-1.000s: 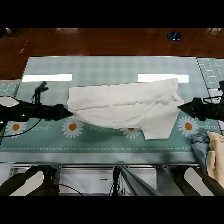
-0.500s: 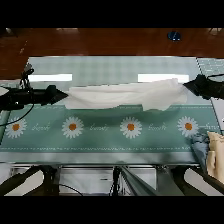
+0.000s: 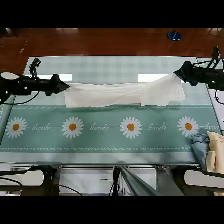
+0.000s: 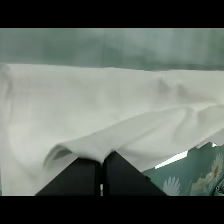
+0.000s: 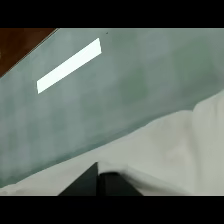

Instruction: Fold the shirts.

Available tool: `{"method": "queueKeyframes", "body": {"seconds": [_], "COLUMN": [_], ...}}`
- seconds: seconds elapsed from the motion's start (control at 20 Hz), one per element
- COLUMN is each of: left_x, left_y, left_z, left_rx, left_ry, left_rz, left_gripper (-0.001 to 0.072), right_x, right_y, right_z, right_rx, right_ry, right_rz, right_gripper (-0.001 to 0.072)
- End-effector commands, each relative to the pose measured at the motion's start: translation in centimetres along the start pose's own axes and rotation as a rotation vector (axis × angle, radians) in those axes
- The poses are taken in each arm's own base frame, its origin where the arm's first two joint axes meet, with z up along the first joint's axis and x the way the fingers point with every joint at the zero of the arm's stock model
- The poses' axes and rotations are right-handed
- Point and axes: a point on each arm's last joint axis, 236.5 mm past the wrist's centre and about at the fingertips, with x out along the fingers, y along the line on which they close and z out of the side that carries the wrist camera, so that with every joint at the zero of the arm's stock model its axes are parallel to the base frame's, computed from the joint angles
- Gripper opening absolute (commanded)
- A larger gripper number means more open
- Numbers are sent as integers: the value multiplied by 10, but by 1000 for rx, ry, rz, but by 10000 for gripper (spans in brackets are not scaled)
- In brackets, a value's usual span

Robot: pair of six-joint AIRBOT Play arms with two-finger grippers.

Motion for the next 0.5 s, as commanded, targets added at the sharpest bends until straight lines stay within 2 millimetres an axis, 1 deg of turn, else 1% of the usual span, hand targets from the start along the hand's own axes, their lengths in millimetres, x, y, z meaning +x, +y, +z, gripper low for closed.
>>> {"method": "queueKeyframes", "body": {"seconds": [0.0,0.15,0.2,0.25,0.3,0.35,0.4,0.45], "left_x": [15,26,30,32,33,32,27,18], "left_y": [14,27,30,31,31,30,29,27], "left_z": [10,5,3,2,2,6,12,22], "left_rx": [-40,-69,-78,-79,-75,-58,-56,-48], "left_ry": [19,43,52,58,56,47,34,16], "left_rz": [4,12,13,14,15,13,10,3], "left_gripper": [29,34,83,186,321,433,504,515], "right_x": [19,26,29,31,31,31,28,19], "right_y": [-19,-32,-35,-38,-39,-39,-36,-31], "right_z": [7,-2,-5,-7,-7,-5,-2,6], "right_rx": [6,-11,-7,-7,-8,-9,-7,-46], "right_ry": [-24,13,22,29,30,21,10,-3], "right_rz": [-57,-92,-94,-99,-102,-103,-94,-84], "right_gripper": [29,29,30,30,33,129,314,463]}}
